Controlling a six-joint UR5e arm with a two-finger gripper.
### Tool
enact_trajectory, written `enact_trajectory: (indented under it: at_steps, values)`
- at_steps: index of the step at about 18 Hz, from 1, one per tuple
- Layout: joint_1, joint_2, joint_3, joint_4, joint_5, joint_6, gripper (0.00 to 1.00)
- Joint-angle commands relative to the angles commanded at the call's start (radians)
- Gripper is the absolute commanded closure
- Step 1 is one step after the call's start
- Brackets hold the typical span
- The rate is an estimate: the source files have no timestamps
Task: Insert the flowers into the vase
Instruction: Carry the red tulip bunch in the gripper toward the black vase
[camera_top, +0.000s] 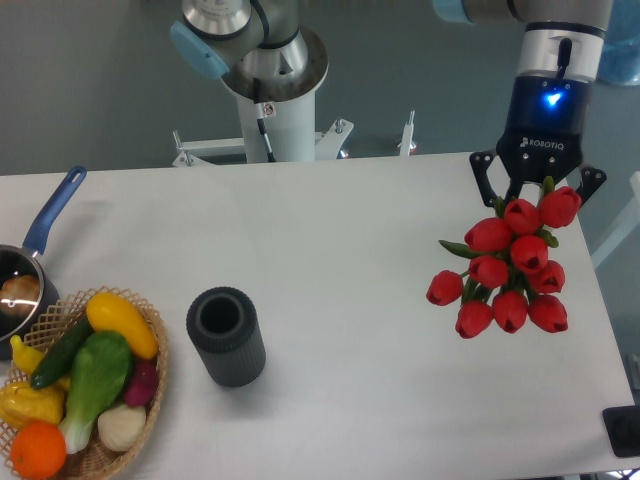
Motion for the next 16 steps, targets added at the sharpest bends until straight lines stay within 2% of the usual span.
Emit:
enact_trajectory:
  at_steps: [7, 13, 16]
  values:
    - [-0.008, -0.008, 0.005, 0.000, -0.024, -0.003, 0.67]
    - [-0.012, -0.018, -0.002, 0.000, -0.133, -0.002, 0.67]
    - [-0.034, -0.041, -0.002, 0.002, -0.213, -0.002, 0.67]
